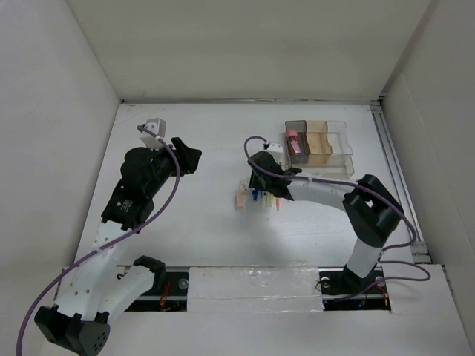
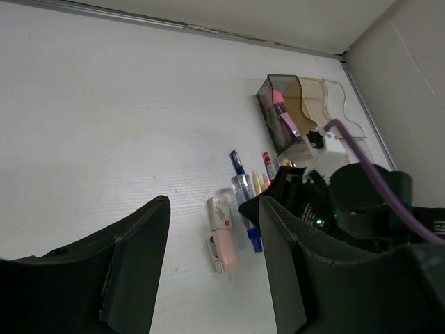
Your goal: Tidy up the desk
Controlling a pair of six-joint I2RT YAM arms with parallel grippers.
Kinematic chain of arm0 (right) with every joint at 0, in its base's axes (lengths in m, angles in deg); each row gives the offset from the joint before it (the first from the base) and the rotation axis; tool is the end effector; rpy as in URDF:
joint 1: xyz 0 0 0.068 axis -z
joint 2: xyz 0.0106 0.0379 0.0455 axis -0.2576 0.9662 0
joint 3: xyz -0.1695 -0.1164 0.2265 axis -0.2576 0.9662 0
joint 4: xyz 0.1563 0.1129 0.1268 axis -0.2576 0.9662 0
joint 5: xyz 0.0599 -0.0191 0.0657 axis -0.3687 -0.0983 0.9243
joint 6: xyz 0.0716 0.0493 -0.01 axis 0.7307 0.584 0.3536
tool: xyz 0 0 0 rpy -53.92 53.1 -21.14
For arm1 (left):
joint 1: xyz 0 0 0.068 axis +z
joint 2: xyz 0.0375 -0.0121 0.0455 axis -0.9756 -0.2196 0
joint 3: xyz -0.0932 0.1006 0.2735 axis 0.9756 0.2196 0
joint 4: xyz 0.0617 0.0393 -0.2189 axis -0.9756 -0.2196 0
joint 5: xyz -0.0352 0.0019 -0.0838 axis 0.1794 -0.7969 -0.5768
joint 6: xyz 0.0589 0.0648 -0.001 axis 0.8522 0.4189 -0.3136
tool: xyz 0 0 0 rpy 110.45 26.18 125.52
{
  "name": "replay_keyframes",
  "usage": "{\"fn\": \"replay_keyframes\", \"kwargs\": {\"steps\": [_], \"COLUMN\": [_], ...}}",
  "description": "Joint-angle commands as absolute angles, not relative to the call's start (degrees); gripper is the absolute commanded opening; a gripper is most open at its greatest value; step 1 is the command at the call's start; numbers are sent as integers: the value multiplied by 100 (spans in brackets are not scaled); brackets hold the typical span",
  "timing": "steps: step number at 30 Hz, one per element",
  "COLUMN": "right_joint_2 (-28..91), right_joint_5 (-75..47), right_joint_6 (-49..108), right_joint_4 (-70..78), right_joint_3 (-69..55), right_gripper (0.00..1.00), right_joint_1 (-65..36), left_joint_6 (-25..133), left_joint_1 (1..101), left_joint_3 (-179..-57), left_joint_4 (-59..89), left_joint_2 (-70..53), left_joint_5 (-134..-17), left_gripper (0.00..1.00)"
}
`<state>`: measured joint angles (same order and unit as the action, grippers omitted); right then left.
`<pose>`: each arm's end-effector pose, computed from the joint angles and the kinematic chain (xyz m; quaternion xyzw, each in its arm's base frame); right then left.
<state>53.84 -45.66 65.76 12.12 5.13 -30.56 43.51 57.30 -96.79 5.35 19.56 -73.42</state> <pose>0.2927 0.2535 0.2057 0.0549 0.9171 0.1053 0.3806 0.1614 -0.0675 0.3972 0.0259 0.7280 -0.2785 0.6259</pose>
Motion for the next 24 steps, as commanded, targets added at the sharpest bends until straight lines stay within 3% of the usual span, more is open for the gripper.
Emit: {"fn": "replay_keyframes", "kwargs": {"steps": [1, 10, 11, 18, 24], "right_joint_2": [4494, 3597, 3571, 3842, 4422], "right_joint_5": [-4512, -4266, -4240, -3766, -3036], "right_joint_6": [6585, 6506, 6419, 5628, 5039], "right_joint_4": [1011, 941, 1045, 1240, 1942], "right_joint_3": [474, 597, 510, -105, -1334], "right_gripper": [21, 22, 22, 22, 23], "right_joint_1": [-2824, -1532, -956, 260, 895], "left_joint_6": [4356, 4304, 4269, 4225, 4225], "left_joint_1": [5762, 5762, 5762, 5762, 5762], "left_joint_3": [-9712, -9721, -9747, -9782, -9791], "left_joint_4": [708, 778, 760, 734, 593], "left_joint_2": [2068, 2086, 2112, 2332, 2569], "left_joint_5": [-7437, -7656, -7726, -7701, -7639], "left_gripper": [49, 49, 49, 49, 49]}}
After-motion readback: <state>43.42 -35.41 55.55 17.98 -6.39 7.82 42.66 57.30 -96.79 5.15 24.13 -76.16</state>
